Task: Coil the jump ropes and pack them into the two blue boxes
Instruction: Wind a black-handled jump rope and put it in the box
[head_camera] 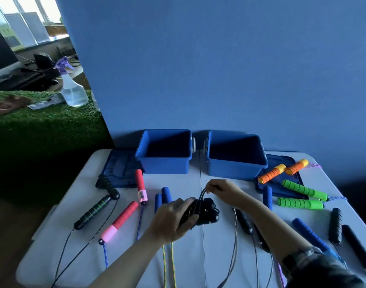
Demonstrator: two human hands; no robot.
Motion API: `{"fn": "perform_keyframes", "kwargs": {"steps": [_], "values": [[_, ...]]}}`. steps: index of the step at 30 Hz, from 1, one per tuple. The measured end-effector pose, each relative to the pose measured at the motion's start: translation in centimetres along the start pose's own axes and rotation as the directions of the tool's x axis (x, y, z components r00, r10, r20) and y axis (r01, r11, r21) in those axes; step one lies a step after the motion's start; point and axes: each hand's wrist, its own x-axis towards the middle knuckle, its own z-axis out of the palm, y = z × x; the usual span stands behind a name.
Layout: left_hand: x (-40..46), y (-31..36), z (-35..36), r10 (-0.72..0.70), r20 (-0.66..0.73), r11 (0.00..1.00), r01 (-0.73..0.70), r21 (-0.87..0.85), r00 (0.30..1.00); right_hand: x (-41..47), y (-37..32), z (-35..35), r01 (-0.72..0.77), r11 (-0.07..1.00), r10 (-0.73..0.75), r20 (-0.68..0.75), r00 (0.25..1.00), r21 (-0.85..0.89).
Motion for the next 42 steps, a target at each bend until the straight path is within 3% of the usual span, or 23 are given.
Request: {"fn": "perform_keyframes", "kwargs": {"steps": [3,6,8,11,14,15,17,19,21,24,27,31,35,39,42], "values": [[0.5,0.4,-0.4,-0.164,-0.055,0.985,0.160,-0.071,0.985,-0.1,0.8,1.2,-0.037,0.972,0.038,-0.003,0.999,0.230],[1.2,0.9,-0.1,-0.323,-0.084,0.940,0.309,-0.148,0.943,-0.6,0.7,3.2,-0.201,0.814,0.201,0.060,0.978,0.545],[1.8,0.9,0.1,-0.372,-0.099,0.919,0.351,-0.181,0.923,-1.1,-0.2,4.5,-0.271,0.733,0.287,0.078,0.955,0.623],[2.9,0.8,-0.1,-0.492,-0.160,0.855,0.440,-0.276,0.856,-2.7,-2.1,6.5,-0.306,0.705,0.288,0.136,0.948,0.640],[5.1,-0.1,-1.1,-0.720,-0.241,0.686,0.617,-0.384,0.651,-4.8,-3.6,8.6,-0.357,0.741,0.276,0.228,0.934,0.568],[5.6,-0.8,-1.3,-0.763,-0.252,0.644,0.664,-0.380,0.596,-5.4,-4.1,9.2,-0.374,0.734,0.285,0.242,0.927,0.567],[5.7,-2.4,-1.5,-0.778,-0.275,0.628,0.723,-0.289,0.565,-6.4,-5.0,9.6,-0.362,0.777,0.300,0.203,0.932,0.515],[4.9,-3.9,-1.5,-0.758,-0.262,0.641,0.756,-0.133,0.597,-6.9,-5.5,9.2,-0.265,0.906,0.253,0.079,0.964,0.331],[3.5,-5.1,-0.8,-0.710,-0.201,0.683,0.729,0.032,0.674,-7.3,-5.9,7.9,-0.147,0.984,0.148,0.001,0.989,0.105],[1.7,-5.8,0.6,-0.582,-0.074,0.781,0.582,0.228,0.810,-7.5,-7.0,4.9,-0.055,0.998,0.055,-0.003,0.998,-0.031],[0.4,-4.7,1.4,-0.399,0.025,0.877,0.374,0.301,0.917,-6.8,-7.3,2.2,0.003,0.991,-0.007,-0.030,1.000,-0.134],[-0.6,-2.7,2.0,-0.206,0.131,0.951,0.167,0.260,0.970,-4.5,-5.1,0.9,-0.039,0.994,0.038,-0.012,0.999,-0.100],[-1.6,-0.9,2.3,-0.021,0.080,0.998,0.016,0.066,0.997,-2.6,-2.4,0.6,-0.059,0.998,0.059,-0.002,0.998,-0.031],[-1.7,0.4,2.2,-0.004,0.093,1.000,0.007,-0.031,0.996,-1.9,-0.3,0.9,-0.075,0.997,0.074,0.006,0.997,0.035],[-1.3,1.0,1.6,-0.079,0.072,0.991,0.087,-0.104,0.994,-1.6,0.7,1.5,-0.093,0.986,0.094,-0.004,0.996,0.136]]}}
